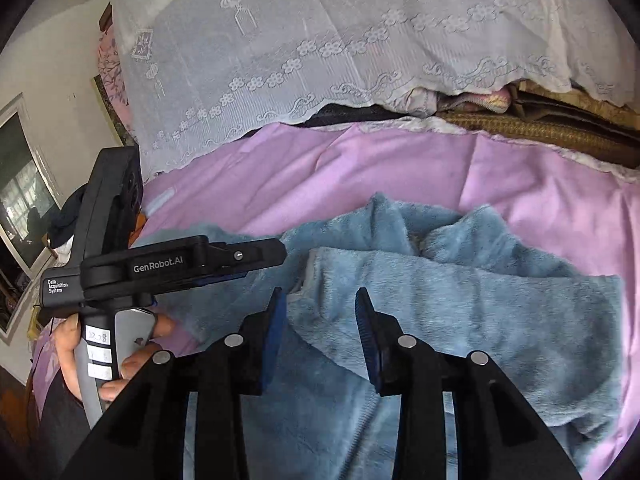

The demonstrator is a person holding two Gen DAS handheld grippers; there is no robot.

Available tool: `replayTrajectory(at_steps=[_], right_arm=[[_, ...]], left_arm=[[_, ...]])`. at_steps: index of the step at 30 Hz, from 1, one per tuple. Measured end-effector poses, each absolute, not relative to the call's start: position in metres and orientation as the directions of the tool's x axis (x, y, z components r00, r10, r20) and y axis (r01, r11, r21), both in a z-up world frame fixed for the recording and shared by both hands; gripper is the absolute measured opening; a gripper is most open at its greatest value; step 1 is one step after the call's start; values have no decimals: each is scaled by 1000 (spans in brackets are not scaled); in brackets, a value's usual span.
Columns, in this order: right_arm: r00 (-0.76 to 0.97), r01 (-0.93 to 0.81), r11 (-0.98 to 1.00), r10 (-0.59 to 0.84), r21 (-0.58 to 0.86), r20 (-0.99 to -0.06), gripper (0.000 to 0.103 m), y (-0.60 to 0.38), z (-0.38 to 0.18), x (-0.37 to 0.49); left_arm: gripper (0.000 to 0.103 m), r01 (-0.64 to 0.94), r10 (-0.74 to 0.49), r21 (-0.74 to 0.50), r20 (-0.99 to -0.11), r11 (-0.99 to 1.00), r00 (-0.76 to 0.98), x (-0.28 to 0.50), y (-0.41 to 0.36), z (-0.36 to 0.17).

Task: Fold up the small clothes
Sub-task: 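Move the left gripper to the cuff of the other sleeve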

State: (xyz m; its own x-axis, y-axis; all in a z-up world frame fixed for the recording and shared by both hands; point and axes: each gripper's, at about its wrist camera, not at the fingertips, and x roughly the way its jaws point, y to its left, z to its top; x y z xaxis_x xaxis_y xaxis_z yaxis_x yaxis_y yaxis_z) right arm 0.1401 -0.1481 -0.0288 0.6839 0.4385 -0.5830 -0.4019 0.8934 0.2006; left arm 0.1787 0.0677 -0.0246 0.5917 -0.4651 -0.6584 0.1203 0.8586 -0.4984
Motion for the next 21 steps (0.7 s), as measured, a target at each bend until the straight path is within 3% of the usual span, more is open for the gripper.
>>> replayTrajectory(at_steps=[3,7,10,12,15,19,21], right_arm=[[727,-307,938,341,163,-596,36,-197,-26,136],[718,-187,961,276,204,-639,34,-255,-45,142],[692,-128,964,256,234,-675,34,-282,-71,146],[656,-111,953,284,283,-699,23,-297,-94,149],[633,-110,915,365,388,-683,19,-315,-108,152],[642,-102,899,387,426,-662,17,-320,-100,146],[664,-114,893,395,435,-635,21,-319,-83,147]], left_arm=[[85,185,-448,-427,-676,885,585,173,33,-19],[86,202,-412,-363,-726,910,551,176,4,-35],[86,160,-316,-273,-794,949,519,183,1,-60],[86,160,-320,-277,-797,947,513,184,5,-69],[87,169,-285,-229,-800,959,528,179,2,-68],[86,144,-283,-245,-785,959,551,169,10,-57],[86,153,-304,-265,-758,952,578,162,13,-43]])
